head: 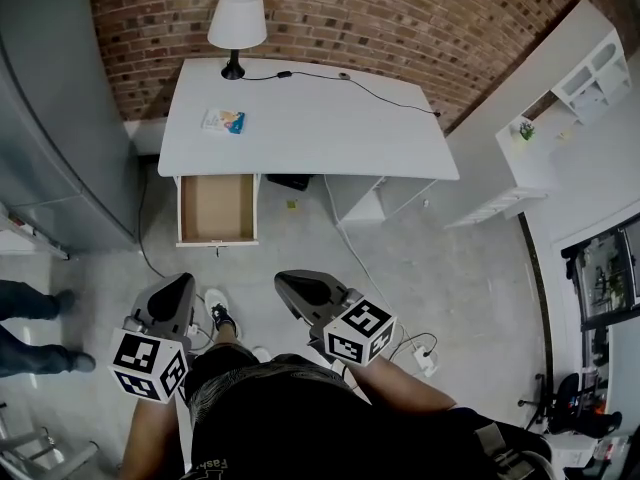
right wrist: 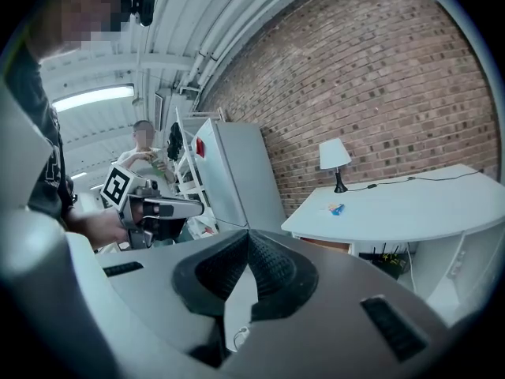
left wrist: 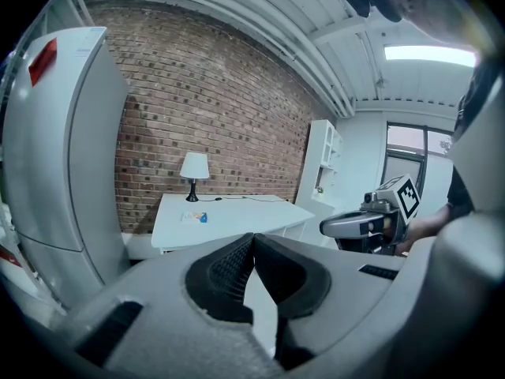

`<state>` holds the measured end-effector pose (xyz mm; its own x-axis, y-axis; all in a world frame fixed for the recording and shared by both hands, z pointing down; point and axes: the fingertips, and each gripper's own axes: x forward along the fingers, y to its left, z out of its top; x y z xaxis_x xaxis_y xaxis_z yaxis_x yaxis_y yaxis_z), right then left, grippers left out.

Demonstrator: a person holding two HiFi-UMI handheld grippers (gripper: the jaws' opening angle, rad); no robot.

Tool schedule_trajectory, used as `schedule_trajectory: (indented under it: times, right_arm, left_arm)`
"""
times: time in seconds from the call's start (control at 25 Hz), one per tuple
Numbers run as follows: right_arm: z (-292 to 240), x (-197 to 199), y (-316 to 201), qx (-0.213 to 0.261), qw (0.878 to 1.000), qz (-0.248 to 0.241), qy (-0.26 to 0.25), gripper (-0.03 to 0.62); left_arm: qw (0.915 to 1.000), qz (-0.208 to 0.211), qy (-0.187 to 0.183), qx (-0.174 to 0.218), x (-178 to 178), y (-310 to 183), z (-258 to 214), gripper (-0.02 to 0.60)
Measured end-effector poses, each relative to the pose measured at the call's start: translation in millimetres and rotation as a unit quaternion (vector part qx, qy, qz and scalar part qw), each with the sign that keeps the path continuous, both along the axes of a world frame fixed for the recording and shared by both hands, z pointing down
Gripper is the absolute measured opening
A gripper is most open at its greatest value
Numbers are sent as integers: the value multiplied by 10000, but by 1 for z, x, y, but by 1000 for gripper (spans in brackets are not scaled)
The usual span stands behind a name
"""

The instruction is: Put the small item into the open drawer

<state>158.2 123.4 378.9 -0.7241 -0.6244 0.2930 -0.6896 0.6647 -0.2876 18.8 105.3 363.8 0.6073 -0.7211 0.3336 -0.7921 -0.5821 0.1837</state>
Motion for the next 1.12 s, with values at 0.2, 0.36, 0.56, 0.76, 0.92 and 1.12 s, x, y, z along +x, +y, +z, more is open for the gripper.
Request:
schedule_trajectory:
  times: [0.2, 0.36, 0.56, 0.76, 0.92, 1.12]
  right_arm:
    - [1, 5, -26, -32, 10000, 63, 22, 5]
    - [3, -1, -50, -48, 10000, 58, 34, 5]
    - [1, -9, -86, 106, 9991, -82, 398, 5]
    - [0, -23, -133, 41, 9990, -86, 431, 5]
    - [3, -35, -172, 14, 9987, -36, 505, 5]
    - [13, -50, -216, -106, 9981, 27, 611, 5]
  left_arm:
    - [10000, 30, -59, 27, 4, -28, -3, 18]
    - [10000, 40, -88, -25, -1, -54, 1, 18]
    - [9999, 79, -102, -21, -3, -93, -4, 18]
    - [9998, 166, -131, -36, -13, -138, -4, 18]
    - [9994, 294, -189, -75, -23, -173, -1, 18]
    - [9988, 410, -233, -108, -39, -215, 7, 18]
